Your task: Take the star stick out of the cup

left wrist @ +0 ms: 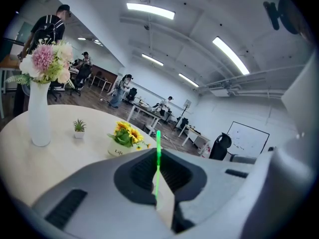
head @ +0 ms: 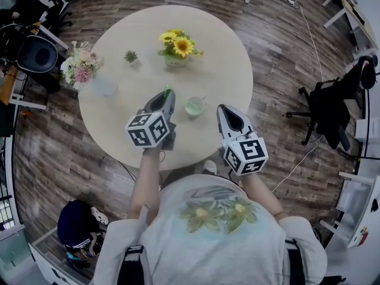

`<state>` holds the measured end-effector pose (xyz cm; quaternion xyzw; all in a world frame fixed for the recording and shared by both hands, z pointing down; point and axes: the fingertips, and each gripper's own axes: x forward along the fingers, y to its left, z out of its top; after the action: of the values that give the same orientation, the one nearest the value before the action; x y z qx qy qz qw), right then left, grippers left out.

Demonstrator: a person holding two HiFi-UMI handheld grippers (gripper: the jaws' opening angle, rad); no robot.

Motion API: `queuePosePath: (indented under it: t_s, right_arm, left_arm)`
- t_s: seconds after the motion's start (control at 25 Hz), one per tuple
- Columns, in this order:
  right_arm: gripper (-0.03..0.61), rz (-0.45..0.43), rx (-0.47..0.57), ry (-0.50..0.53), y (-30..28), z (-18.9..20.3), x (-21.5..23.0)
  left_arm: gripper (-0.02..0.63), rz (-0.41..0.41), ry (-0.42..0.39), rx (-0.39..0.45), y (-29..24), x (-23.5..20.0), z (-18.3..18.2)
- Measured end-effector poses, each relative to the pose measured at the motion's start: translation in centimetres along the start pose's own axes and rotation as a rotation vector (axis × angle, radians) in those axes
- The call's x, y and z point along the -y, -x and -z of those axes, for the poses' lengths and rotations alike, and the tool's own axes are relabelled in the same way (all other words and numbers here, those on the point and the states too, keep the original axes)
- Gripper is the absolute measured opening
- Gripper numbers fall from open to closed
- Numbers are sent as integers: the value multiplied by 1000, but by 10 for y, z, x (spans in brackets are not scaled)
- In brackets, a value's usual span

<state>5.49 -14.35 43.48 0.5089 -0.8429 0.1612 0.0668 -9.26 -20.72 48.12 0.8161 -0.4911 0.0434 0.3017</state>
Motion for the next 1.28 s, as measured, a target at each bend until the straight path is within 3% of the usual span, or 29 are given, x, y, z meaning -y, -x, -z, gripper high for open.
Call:
queuePosePath:
  t_s: [0.92, 1.28]
  right_arm:
    - [15, -38, 20, 6, 12, -4, -7]
    - [15, -52, 25, 4, 13, -4, -7]
  left_arm:
    - [18, -12, -24, 123, 45, 29, -30]
    - [17, -45, -108, 161, 64, 45, -42]
